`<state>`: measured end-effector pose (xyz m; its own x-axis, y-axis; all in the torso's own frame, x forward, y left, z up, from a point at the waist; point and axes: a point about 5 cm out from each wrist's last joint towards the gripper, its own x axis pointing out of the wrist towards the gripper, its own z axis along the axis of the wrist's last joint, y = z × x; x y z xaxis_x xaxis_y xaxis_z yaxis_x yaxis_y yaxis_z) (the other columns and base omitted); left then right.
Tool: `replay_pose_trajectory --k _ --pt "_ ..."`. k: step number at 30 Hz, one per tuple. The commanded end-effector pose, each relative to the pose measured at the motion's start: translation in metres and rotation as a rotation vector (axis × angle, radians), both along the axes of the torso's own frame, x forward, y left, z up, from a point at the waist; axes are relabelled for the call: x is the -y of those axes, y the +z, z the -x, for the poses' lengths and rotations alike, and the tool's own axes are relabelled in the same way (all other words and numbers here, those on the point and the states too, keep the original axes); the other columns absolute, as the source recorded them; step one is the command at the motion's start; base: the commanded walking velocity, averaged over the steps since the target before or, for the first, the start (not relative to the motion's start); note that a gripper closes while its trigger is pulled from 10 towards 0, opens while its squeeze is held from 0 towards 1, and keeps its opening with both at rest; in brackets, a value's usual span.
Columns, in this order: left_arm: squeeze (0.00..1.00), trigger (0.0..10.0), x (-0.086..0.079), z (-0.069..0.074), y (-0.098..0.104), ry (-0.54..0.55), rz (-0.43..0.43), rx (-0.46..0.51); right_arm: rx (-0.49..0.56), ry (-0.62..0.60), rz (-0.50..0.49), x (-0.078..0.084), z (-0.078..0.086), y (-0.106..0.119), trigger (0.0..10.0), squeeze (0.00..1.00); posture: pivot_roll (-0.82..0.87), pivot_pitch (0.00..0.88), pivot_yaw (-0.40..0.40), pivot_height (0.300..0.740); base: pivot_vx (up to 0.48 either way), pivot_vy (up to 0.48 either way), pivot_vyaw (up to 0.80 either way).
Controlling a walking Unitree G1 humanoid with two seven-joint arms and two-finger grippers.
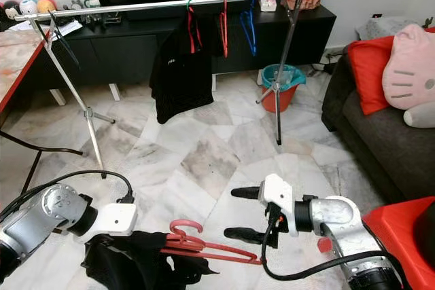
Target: Hang hanger
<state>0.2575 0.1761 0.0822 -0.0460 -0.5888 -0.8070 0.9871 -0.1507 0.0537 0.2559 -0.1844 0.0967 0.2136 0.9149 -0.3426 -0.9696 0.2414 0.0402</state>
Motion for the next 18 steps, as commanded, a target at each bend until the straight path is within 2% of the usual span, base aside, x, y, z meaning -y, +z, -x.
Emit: replay_pose_trajectory --k 1,10,18 --pt "0.0 10.0 0.001 -0.001 0.003 -0.007 -0.015 0.015 -0.013 0.054 0.001 -0.005 0.005 0.001 10.0 0.0 0.06 0.0 0.038 0.74 0.0 0.0 0.0" --pt "0.0 10.0 0.01 -0.005 0.009 0.0 0.003 0.024 -0.062 0.177 0.077 -0.024 0.017 -0.016 10.0 0.0 0.08 0.0 0.024 0.74 0.0 0.0 0.0" --pt "0.0 10.0 0.012 -0.007 0.013 0.003 0.013 0.034 -0.047 0.184 0.089 -0.028 0.015 -0.016 10.0 0.0 0.08 0.0 0.017 0.74 0.0 0.0 0.0"
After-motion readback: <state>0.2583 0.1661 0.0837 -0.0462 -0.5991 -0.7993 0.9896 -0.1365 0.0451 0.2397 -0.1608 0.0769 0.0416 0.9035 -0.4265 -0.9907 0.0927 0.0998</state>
